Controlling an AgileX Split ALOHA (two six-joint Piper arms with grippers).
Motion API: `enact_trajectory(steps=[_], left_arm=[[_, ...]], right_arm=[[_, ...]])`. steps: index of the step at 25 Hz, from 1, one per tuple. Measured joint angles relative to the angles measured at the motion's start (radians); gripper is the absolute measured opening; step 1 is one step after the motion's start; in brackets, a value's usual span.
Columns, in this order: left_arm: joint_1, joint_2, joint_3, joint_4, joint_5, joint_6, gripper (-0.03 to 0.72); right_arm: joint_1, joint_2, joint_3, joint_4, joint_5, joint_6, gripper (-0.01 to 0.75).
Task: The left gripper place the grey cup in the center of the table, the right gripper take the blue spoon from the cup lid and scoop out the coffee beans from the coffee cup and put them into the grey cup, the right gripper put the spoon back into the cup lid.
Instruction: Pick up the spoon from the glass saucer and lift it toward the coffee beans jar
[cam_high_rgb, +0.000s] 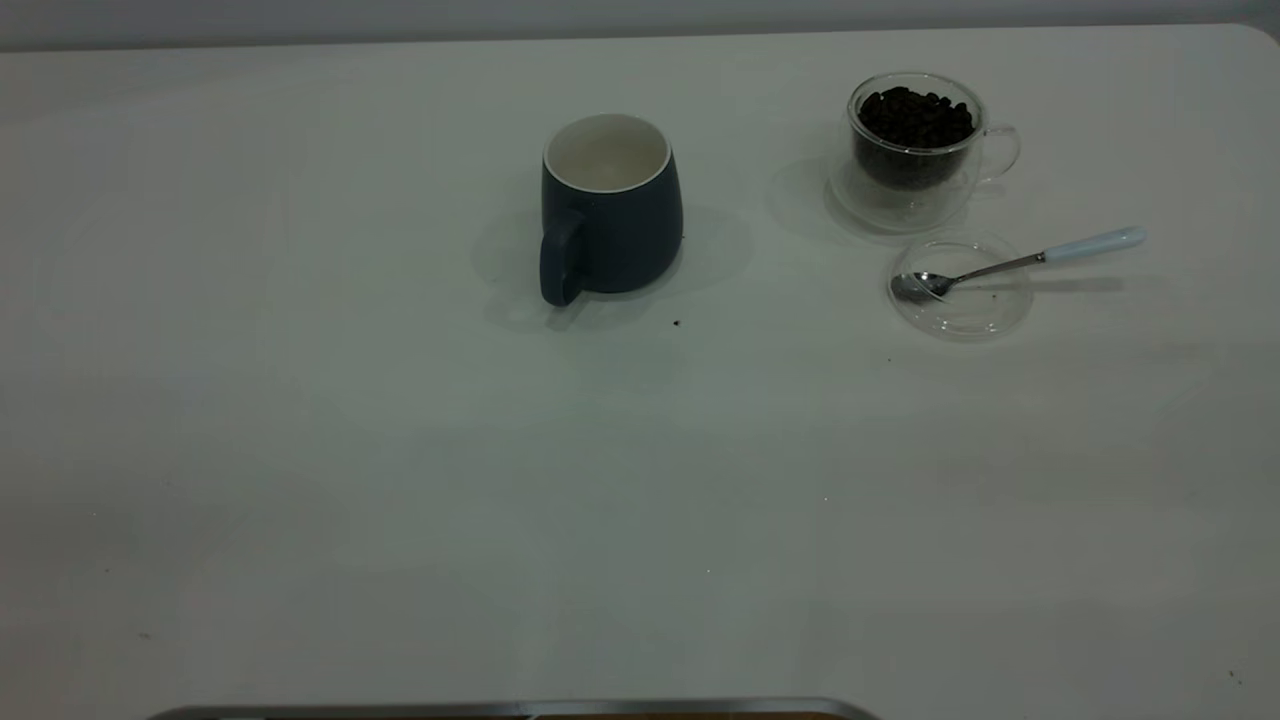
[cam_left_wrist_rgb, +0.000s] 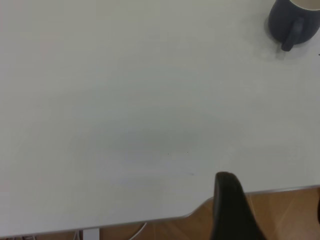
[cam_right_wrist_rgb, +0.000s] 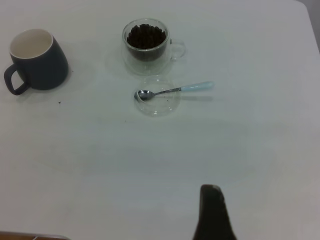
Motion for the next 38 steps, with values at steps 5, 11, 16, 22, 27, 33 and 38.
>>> enact_trajectory(steps=[5, 11, 16, 22, 27, 33, 38], left_arm=[[0.0, 0.0, 0.0, 0.0, 0.0, 0.0, 0.475], [0.0, 0.0, 0.0, 0.0, 0.0, -0.002, 0.475], [0.0, 0.0, 0.0, 0.0, 0.0, -0.002, 0.475], [0.0, 0.0, 0.0, 0.0, 0.0, -0.002, 0.475], [0.0, 0.0, 0.0, 0.0, 0.0, -0.002, 0.475], [0.0, 0.0, 0.0, 0.0, 0.0, -0.002, 0.475], [0.0, 0.0, 0.0, 0.0, 0.0, -0.002, 0.475]], right_arm=[[0.0, 0.0, 0.0, 0.0, 0.0, 0.0, 0.565], [0.0, 0.003, -0.001, 0.073, -0.014, -0.003, 0.554], [0.0, 0.145, -0.008, 0.145, -0.124, -0.001, 0.547], [0.0, 0.548, -0.008, 0.257, -0.388, -0.16, 0.547], [0.0, 0.977, -0.049, 0.464, -0.571, -0.467, 0.547], [0.0, 1.439, -0.272, 0.551, -0.55, -0.663, 0.547], [-0.028, 1.723, -0.459, 0.559, -0.472, -0.715, 0.547]])
